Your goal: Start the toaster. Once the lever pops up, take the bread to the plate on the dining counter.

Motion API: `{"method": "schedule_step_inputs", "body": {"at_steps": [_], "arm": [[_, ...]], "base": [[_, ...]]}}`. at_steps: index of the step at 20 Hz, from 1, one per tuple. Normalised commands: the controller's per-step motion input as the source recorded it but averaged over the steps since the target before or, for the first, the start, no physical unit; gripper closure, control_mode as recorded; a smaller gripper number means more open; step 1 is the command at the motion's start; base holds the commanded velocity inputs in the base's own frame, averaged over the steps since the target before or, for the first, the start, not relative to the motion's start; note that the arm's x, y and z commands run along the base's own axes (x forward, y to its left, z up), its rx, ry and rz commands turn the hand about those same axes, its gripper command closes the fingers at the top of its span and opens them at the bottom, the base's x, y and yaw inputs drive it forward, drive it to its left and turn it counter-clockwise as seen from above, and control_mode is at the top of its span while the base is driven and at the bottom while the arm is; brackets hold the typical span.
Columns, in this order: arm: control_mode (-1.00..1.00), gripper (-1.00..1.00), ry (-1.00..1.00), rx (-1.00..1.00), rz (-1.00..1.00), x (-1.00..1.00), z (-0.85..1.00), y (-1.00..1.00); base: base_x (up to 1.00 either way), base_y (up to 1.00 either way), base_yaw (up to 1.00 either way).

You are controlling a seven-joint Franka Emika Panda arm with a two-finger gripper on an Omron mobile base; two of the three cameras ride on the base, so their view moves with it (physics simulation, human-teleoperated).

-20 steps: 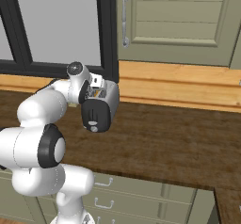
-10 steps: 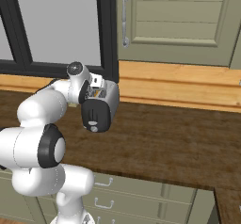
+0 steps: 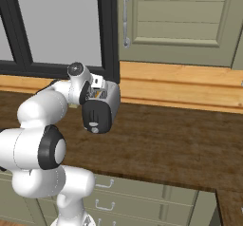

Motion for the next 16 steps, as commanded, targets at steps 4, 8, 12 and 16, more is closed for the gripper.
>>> {"method": "schedule_step_inputs", "body": {"at_steps": [4,8,12,16], "arm": [[-1.0,-1.0,0.0,0.0,0.0,0.0,0.0,0.0],[-1.0,-1.0,0.0,0.0,0.0,0.0,0.0,0.0],[-1.0,-1.0,0.0,0.0,0.0,0.0,0.0,0.0],[-1.0,-1.0,0.0,0.0,0.0,0.0,0.0,0.0]], "base": [[0.0,0.0,0.0],[0.0,0.0,0.0],[0.0,0.0,0.0],[0.0,0.0,0.0]]}}
